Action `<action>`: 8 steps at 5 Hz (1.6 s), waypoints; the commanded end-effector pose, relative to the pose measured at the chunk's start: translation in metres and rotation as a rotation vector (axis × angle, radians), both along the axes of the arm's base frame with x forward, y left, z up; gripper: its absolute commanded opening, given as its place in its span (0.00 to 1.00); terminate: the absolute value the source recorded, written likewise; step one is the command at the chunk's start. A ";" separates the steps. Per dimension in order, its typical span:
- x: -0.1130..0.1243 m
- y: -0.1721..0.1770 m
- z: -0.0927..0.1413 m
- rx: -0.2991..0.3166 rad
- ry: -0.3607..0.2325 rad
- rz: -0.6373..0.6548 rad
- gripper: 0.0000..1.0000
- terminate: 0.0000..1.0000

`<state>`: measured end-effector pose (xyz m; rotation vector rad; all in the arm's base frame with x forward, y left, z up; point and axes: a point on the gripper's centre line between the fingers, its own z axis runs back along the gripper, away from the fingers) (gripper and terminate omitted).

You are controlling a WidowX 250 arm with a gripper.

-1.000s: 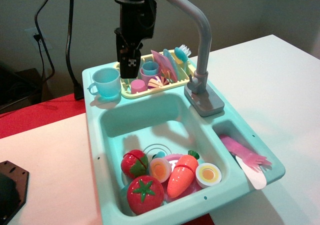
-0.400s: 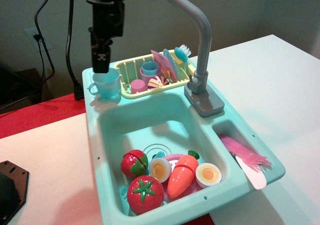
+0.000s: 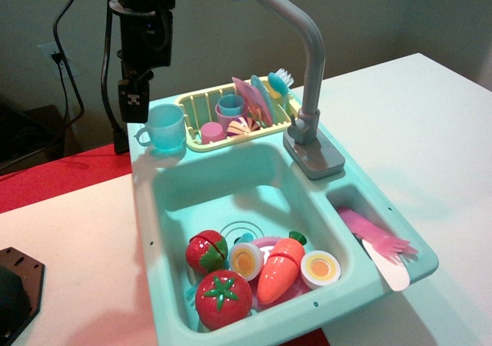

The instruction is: Put cup from counter to sink

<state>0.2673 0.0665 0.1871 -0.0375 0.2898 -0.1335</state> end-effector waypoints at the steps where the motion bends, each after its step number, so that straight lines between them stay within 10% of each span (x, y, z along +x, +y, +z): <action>1: 0.003 -0.003 0.010 0.026 -0.084 0.012 1.00 0.00; 5: 0.027 -0.001 -0.041 0.059 -0.083 0.044 1.00 0.00; 6: 0.024 0.000 -0.044 0.064 -0.083 0.042 0.00 0.00; 8: 0.022 -0.005 -0.037 0.056 -0.095 0.039 0.00 0.00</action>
